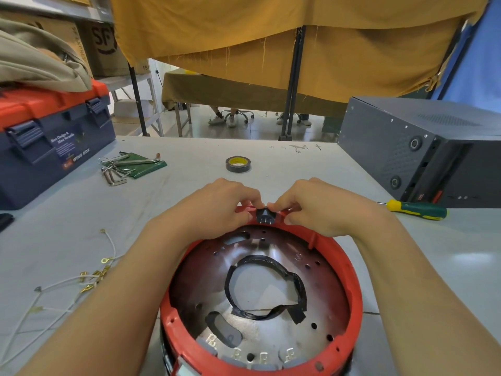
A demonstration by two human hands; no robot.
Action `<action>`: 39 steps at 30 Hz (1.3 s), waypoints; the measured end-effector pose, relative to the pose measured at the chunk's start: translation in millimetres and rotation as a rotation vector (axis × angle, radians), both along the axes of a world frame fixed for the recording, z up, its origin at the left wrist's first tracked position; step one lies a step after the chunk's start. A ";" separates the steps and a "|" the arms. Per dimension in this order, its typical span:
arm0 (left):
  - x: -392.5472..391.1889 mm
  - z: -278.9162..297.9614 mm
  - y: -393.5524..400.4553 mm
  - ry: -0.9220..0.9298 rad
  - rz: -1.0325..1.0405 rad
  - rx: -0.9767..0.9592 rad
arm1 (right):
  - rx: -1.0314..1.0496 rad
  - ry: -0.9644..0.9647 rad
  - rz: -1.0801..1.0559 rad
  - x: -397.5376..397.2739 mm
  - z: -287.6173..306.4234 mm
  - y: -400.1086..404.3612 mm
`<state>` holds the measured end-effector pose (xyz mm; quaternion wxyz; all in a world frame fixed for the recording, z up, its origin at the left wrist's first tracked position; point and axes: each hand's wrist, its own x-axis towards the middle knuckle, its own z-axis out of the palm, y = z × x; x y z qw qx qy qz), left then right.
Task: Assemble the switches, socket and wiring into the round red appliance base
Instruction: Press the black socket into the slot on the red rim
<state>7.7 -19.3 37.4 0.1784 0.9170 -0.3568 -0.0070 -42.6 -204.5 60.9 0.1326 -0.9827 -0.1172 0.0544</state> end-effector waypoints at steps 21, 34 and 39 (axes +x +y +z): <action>-1.5 -2.4 -6.6 -0.001 0.003 0.014 | -0.008 -0.070 -0.039 2.6 -10.3 3.6; -12.9 -10.8 2.2 -0.041 -0.017 -0.028 | 0.031 -0.187 -0.090 -13.2 -30.1 6.4; -17.5 -15.0 2.8 -0.127 -0.038 -0.058 | 0.060 -0.249 -0.094 -21.4 -41.6 5.2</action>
